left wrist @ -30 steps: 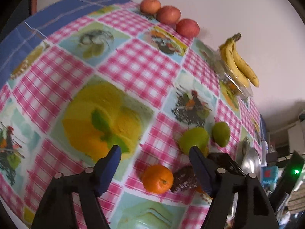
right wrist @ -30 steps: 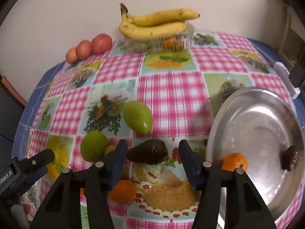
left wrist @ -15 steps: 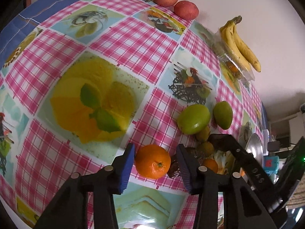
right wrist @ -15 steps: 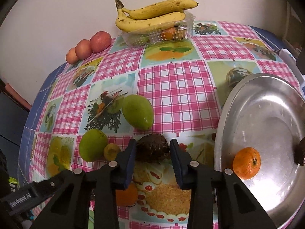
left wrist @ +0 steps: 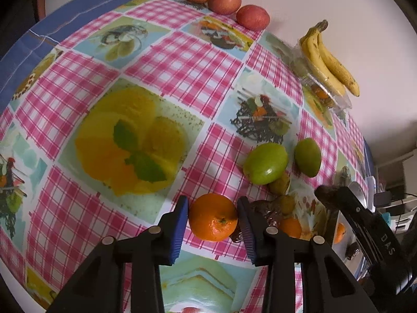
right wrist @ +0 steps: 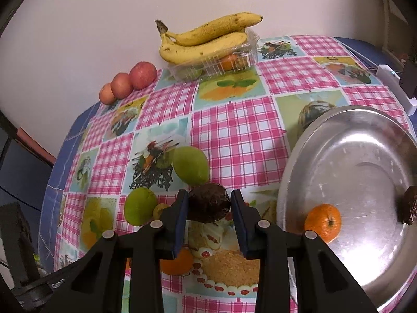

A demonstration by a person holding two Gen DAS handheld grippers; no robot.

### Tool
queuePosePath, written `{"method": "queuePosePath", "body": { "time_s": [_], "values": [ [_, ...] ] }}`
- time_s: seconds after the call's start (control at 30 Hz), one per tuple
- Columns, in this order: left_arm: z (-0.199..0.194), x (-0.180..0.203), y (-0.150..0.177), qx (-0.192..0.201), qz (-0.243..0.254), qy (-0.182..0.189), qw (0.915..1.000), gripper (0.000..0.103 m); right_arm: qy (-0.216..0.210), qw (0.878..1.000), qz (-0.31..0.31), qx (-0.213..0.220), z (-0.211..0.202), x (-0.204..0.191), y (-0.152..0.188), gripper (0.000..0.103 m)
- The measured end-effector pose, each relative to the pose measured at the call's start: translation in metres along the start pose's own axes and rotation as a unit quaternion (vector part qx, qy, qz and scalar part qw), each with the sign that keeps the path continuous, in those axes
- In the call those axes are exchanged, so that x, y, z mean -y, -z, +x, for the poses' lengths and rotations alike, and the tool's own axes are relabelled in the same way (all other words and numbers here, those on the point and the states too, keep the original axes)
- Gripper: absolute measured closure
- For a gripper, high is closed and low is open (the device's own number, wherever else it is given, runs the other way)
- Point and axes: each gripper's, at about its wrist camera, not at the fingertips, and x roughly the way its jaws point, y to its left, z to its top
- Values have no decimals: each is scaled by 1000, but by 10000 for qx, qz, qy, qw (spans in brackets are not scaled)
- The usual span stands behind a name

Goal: Organize fruits
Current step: 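Grasp another dark brown fruit with the right tool while the left tool grasps a tangerine, then lower both held fruits into the steel bowl and open both tools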

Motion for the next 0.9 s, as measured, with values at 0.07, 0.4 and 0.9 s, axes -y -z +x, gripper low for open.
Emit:
{"method": "queuePosePath", "body": {
  "time_s": [0.07,0.4,0.9],
  "values": [
    [-6,2,-1,120,-2,30,9999,63,17,10000,33,53,-6,4,-2,68],
    [-33,49,-2,746,644,356,9945,63,213,9974,507,456,-42,45,-16,68],
    [-20,149,38,604,2024,1076,9715,63,1179,9782,1500,816,-89,157,-23,68]
  ]
}}
